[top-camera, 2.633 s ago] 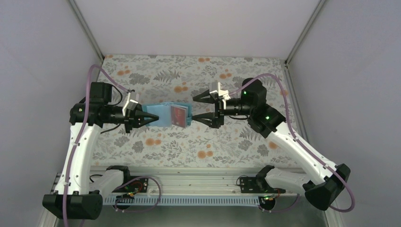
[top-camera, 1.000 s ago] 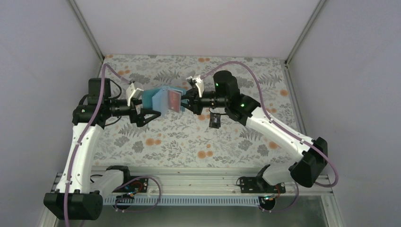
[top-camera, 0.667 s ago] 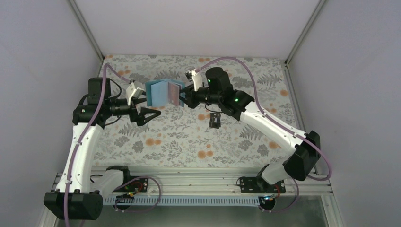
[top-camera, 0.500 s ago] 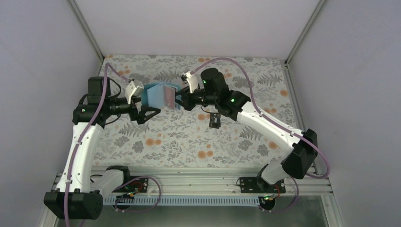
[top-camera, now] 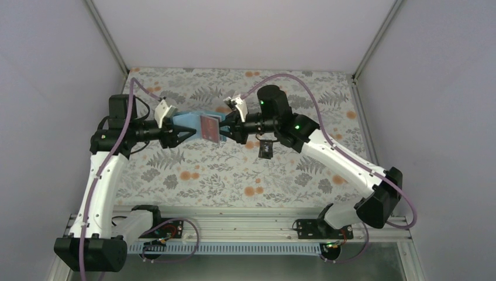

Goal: Take the credit cards out of the card holder

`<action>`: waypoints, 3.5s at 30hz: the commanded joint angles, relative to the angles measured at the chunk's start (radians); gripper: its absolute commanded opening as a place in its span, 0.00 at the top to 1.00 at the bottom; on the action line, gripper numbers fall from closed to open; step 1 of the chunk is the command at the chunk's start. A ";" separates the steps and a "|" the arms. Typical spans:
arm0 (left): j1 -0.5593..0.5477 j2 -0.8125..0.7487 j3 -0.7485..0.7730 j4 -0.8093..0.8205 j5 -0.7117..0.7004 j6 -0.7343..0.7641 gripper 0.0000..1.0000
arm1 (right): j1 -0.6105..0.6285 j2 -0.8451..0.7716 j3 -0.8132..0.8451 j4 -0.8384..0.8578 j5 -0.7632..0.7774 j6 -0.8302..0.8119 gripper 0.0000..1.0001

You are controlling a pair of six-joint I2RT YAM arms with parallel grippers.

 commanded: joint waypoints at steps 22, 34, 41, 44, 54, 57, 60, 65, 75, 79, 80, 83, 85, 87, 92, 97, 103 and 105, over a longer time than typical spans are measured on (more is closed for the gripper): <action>0.034 -0.002 0.149 0.014 -0.172 -0.062 0.34 | -0.180 0.029 -0.004 -0.139 0.196 0.178 0.96; -0.053 0.030 0.148 -0.100 0.242 0.069 0.56 | -0.092 0.104 0.034 -0.064 0.183 0.194 0.96; -0.163 0.106 0.124 -0.079 0.173 0.037 0.55 | -0.060 0.097 0.056 0.022 0.056 0.169 0.96; -0.169 0.124 0.137 -0.068 0.133 0.015 0.57 | -0.053 0.074 0.045 0.047 0.008 0.143 0.96; -0.157 0.068 0.126 -0.019 -0.021 -0.027 0.57 | -0.046 -0.029 -0.016 0.132 -0.120 0.062 0.96; -0.158 0.070 0.123 -0.029 -0.028 -0.012 0.58 | -0.039 -0.032 -0.023 0.153 -0.156 0.063 0.96; -0.159 0.068 0.127 -0.033 -0.023 0.001 0.58 | -0.024 -0.034 -0.026 0.164 -0.166 0.044 0.96; -0.170 0.071 0.125 -0.027 0.095 0.004 0.61 | -0.004 -0.018 -0.018 0.199 -0.179 0.054 0.96; -0.177 0.071 0.205 -0.203 0.387 0.190 0.69 | -0.001 0.001 -0.006 0.163 -0.142 0.014 0.96; -0.177 0.058 0.223 -0.176 0.310 0.158 0.64 | -0.001 -0.002 -0.006 0.177 -0.143 0.046 0.96; -0.176 0.055 0.224 -0.147 0.246 0.117 0.63 | -0.002 -0.008 -0.004 0.179 -0.136 0.053 0.96; -0.176 0.054 0.230 -0.087 0.017 0.031 0.57 | -0.001 0.001 0.035 0.122 0.009 0.101 0.96; -0.176 0.056 0.234 -0.071 -0.119 0.023 0.49 | -0.001 0.031 0.090 0.048 0.153 0.178 0.96; -0.178 0.064 0.242 -0.061 -0.175 0.021 0.36 | 0.001 0.067 0.128 0.005 0.267 0.281 0.96; -0.182 0.086 0.295 -0.025 -0.252 -0.009 0.06 | 0.052 0.114 0.154 0.056 0.384 0.367 0.96; -0.204 0.116 0.326 0.014 -0.384 -0.027 0.00 | 0.095 0.123 0.181 0.068 0.504 0.393 0.96; -0.252 0.139 0.313 0.028 -0.483 -0.005 0.00 | 0.103 0.142 0.203 0.080 0.529 0.401 0.96; -0.266 0.149 0.321 0.026 -0.482 -0.001 0.00 | 0.104 0.157 0.214 0.079 0.522 0.402 0.96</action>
